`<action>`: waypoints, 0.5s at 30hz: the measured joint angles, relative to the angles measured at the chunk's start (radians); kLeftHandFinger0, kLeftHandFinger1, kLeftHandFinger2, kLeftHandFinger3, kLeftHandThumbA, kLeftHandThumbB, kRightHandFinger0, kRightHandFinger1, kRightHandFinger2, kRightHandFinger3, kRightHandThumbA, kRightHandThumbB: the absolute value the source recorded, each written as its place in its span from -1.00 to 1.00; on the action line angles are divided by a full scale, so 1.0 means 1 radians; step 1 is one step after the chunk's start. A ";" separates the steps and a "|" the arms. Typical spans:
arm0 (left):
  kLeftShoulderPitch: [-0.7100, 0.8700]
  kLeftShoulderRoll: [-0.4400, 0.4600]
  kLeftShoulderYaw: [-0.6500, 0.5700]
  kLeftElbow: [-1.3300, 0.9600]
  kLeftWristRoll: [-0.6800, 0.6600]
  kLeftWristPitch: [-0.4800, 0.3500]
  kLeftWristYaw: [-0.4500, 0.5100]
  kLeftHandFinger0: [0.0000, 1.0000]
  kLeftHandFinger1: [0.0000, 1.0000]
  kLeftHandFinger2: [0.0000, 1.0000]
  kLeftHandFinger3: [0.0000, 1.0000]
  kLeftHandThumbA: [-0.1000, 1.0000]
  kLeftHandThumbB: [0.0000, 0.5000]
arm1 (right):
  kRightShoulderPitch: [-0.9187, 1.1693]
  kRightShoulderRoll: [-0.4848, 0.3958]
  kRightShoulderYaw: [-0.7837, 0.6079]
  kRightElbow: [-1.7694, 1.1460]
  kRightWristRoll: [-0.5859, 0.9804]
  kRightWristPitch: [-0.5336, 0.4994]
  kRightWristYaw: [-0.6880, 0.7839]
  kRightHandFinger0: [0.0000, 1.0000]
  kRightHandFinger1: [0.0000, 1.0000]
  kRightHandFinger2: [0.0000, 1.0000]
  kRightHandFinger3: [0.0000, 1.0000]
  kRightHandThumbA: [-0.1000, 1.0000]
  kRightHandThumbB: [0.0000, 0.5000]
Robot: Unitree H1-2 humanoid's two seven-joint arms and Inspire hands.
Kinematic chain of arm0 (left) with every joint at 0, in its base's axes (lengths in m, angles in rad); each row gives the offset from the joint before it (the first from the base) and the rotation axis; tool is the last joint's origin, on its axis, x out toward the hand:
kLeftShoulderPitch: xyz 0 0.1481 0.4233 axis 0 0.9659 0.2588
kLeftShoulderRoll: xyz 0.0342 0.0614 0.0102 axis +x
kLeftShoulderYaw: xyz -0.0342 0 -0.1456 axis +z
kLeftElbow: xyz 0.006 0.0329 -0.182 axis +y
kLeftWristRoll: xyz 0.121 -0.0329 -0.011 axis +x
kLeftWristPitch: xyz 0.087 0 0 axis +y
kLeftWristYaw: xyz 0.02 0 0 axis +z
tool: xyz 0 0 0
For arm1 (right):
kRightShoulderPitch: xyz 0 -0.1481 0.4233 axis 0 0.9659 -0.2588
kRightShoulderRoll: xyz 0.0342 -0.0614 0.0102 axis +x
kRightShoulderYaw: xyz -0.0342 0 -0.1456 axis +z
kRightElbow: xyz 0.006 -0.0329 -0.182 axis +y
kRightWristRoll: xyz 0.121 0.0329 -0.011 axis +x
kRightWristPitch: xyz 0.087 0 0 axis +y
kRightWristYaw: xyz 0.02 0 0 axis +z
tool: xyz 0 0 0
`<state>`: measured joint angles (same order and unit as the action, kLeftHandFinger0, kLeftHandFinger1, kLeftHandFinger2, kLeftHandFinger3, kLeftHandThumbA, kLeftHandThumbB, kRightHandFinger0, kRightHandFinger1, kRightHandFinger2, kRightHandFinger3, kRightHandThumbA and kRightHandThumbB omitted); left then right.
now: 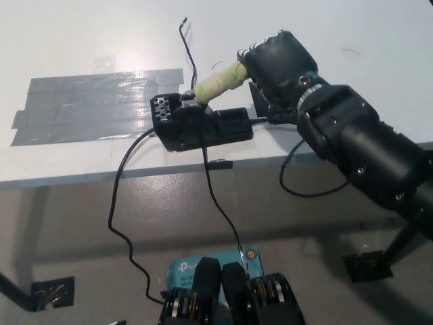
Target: The robot uses its right hand to grab the soldering gun kept on the middle of the table and pulls it out of its base and keep it on the right side of the base
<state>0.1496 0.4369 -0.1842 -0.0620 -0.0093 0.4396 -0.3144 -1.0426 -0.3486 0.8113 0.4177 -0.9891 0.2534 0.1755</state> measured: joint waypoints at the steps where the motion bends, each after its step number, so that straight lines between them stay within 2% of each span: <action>1: -0.001 0.000 -0.004 0.000 0.002 0.000 0.000 0.29 0.44 0.82 1.00 -0.17 0.26 | 0.004 0.000 0.000 0.002 -0.005 -0.002 -0.015 -1.00 -1.00 -0.46 -0.25 -1.00 0.00; 3: -0.003 0.000 -0.013 0.002 0.008 0.001 0.000 0.30 0.46 0.84 1.00 -0.22 0.24 | 0.013 0.000 -0.002 0.015 -0.016 -0.013 -0.066 -1.00 -1.00 -0.41 -0.17 -1.00 0.00; 5: -0.006 0.000 -0.019 0.002 0.016 0.003 0.000 0.31 0.47 0.87 1.00 -0.22 0.23 | 0.019 -0.001 -0.005 0.026 -0.024 -0.028 -0.105 -1.00 -1.00 -0.43 -0.45 -1.00 -0.11; 6: -0.006 0.000 -0.022 0.002 0.019 0.004 0.000 0.32 0.47 0.86 1.00 -0.25 0.23 | 0.022 -0.001 -0.007 0.034 -0.025 -0.037 -0.124 -1.00 -1.00 -0.41 -0.35 -0.99 -0.23; 8: -0.007 0.000 -0.024 0.002 0.024 0.005 0.000 0.30 0.44 0.83 1.00 -0.22 0.27 | 0.025 -0.001 -0.012 0.051 -0.027 -0.057 -0.163 -1.00 -1.00 -0.38 -0.04 -0.85 -0.07; 10: -0.007 0.000 -0.024 0.002 0.028 0.007 0.000 0.29 0.43 0.82 1.00 -0.19 0.27 | 0.025 -0.007 -0.012 0.063 -0.035 -0.074 -0.195 -1.00 -1.00 -0.35 0.08 -0.88 -0.06; 12: -0.007 0.000 -0.024 0.002 0.034 0.008 0.000 0.28 0.43 0.82 1.00 -0.17 0.27 | 0.025 -0.016 -0.014 0.080 -0.046 -0.094 -0.229 -1.00 -1.00 -0.33 -0.05 -0.93 -0.02; 13: -0.007 0.000 -0.025 0.002 0.037 0.008 0.000 0.27 0.44 0.84 1.00 -0.18 0.28 | 0.025 -0.020 -0.015 0.087 -0.050 -0.106 -0.246 -1.00 -1.00 -0.35 -0.25 -0.99 0.01; 14: -0.007 0.000 -0.025 0.002 0.039 0.008 0.000 0.26 0.44 0.86 1.00 -0.21 0.25 | 0.025 -0.023 -0.017 0.091 -0.051 -0.114 -0.257 -1.00 -1.00 -0.38 -0.23 -1.00 0.09; 15: -0.006 0.000 -0.025 0.002 0.040 0.008 0.000 0.25 0.42 0.85 1.00 -0.23 0.26 | 0.025 -0.024 -0.018 0.098 -0.052 -0.123 -0.268 -1.00 -1.00 -0.39 -0.21 -1.00 0.07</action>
<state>0.1434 0.4371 -0.2088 -0.0600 0.0306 0.4479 -0.3143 -1.0173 -0.3725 0.7931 0.5157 -1.0411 0.1306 -0.0926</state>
